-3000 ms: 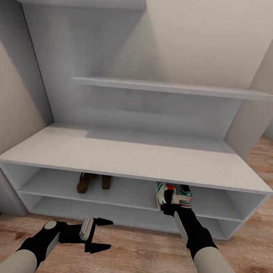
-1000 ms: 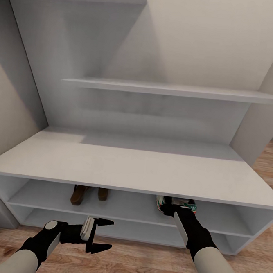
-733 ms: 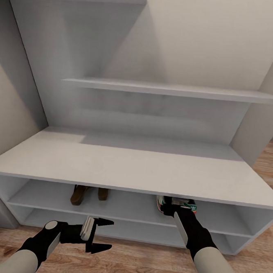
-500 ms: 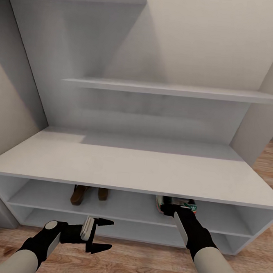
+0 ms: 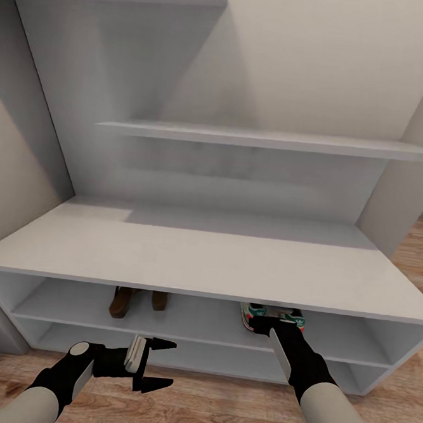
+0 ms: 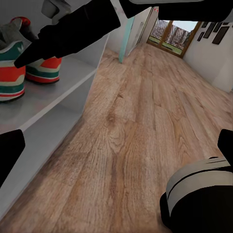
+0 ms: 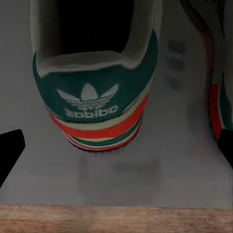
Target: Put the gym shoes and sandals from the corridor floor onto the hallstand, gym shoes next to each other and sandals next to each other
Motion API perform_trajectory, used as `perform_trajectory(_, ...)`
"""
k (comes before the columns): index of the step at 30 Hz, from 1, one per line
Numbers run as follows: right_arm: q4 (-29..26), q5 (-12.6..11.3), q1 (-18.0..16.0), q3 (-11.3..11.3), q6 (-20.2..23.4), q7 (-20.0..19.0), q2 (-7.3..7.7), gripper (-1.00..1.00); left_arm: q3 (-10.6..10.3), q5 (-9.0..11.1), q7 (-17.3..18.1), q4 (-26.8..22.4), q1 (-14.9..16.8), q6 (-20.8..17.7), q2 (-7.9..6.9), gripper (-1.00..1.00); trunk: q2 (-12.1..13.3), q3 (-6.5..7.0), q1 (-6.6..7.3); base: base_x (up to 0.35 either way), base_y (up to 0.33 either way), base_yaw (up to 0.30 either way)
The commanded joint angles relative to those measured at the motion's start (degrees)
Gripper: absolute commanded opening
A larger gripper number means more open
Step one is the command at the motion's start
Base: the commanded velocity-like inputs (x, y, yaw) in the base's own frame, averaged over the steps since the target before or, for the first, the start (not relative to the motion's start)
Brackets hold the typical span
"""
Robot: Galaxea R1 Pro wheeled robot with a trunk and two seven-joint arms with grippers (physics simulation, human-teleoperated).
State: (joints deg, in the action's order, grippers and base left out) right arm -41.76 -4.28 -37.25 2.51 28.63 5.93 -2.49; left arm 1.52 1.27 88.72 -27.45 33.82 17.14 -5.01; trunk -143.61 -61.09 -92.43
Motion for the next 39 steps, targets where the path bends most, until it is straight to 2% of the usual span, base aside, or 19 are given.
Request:
perform_trajectory(1,-0.08,-0.46,-0.02,0.22,0.24,0.49,0.03,1.00,0.06,0.13,0.18,0.03,0.02,0.43,0.00,1.00,-0.02,-0.05,0.01,0.000,0.000,0.000)
perform_trajectory(9,-0.08,-0.47,-0.02,0.22,0.27,0.50,0.03,1.00,0.06,0.13,0.22,0.03,0.02,0.43,0.00,1.00,-0.02,-0.05,0.01,-0.119,0.000,0.000)
perform_trajectory(39,-0.53,-0.49,-0.02,0.39,0.20,0.49,0.12,1.00,0.06,0.13,0.22,0.03,0.04,0.43,0.00,1.00,-0.02,-0.05,0.01,-0.336,0.000,0.000)
